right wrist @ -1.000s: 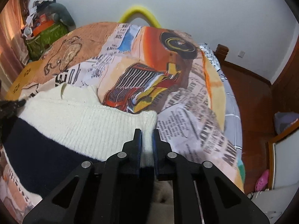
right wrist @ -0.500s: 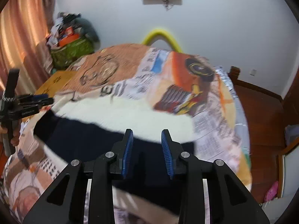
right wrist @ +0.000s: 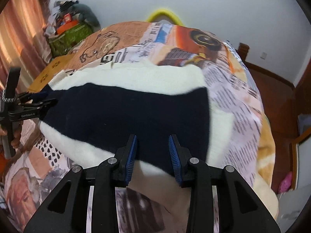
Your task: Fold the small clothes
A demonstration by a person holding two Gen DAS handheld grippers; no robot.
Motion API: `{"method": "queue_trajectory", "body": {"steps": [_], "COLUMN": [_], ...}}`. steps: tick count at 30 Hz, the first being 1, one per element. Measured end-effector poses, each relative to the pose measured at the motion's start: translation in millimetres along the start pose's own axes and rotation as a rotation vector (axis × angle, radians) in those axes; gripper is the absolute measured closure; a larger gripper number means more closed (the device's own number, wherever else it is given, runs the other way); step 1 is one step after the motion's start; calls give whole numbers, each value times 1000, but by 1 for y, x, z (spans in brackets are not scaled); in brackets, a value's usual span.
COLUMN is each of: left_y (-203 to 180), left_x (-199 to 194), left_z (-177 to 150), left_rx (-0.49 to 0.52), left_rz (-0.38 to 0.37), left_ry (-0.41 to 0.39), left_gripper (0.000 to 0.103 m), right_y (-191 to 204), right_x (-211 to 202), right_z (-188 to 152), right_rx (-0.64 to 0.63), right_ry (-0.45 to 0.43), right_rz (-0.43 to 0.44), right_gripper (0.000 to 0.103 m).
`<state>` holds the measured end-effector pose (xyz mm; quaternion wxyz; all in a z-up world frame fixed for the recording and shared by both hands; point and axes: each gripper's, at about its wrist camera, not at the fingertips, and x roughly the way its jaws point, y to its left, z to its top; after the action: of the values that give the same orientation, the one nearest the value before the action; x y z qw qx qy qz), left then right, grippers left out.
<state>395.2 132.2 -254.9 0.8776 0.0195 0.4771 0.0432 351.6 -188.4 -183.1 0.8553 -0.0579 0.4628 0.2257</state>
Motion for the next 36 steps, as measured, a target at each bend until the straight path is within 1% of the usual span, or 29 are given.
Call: {"method": "queue_trajectory", "body": {"steps": [4, 7, 11, 13, 16, 18, 20, 21, 23, 25, 27, 29, 33, 36], "left_y": [23, 42, 72, 79, 88, 90, 89, 86, 79, 70, 61, 52, 34, 27], "left_x": [-7, -12, -25, -34, -47, -52, -56, -56, -57, -55, -52, -46, -34, -25], "left_z": [-8, -17, -31, -36, -43, -48, -53, -56, -59, -63, -63, -64, -63, -60], "left_rx": [-41, -74, -160, -186, -230, -267, -304, -326, -358, -382, -397, -412, -432, -465], "left_rz": [38, 88, 90, 93, 96, 64, 20, -10, -62, -129, -178, -231, -286, -346], "left_ry": [0, 9, 4, -6, -8, 4, 24, 41, 55, 69, 89, 113, 163, 178], "left_gripper": [32, 32, 32, 32, 32, 32, 29, 25, 25, 25, 25, 25, 25, 25], "right_y": [-5, -4, -3, 0, 7, 13, 21, 26, 36, 44, 55, 65, 77, 83], "right_x": [-13, -20, -29, -33, -41, -47, -51, -52, -51, -47, -41, -32, -5, 16], "right_z": [-10, -14, -16, -15, -9, -3, 3, 7, 14, 17, 20, 23, 26, 27], "right_rx": [20, 10, -6, -19, -28, -37, -44, -48, -54, -60, -74, -92, -112, -129], "right_ry": [-8, -1, 4, -1, -19, -48, -77, -89, -110, -123, -134, -133, -100, -68], "right_rz": [-12, -23, -46, -63, -89, -81, -70, -63, -43, -27, -25, -25, -27, -46], "right_gripper": [73, 73, 72, 72, 67, 66, 66, 65, 62, 54, 52, 52, 41, 41]}}
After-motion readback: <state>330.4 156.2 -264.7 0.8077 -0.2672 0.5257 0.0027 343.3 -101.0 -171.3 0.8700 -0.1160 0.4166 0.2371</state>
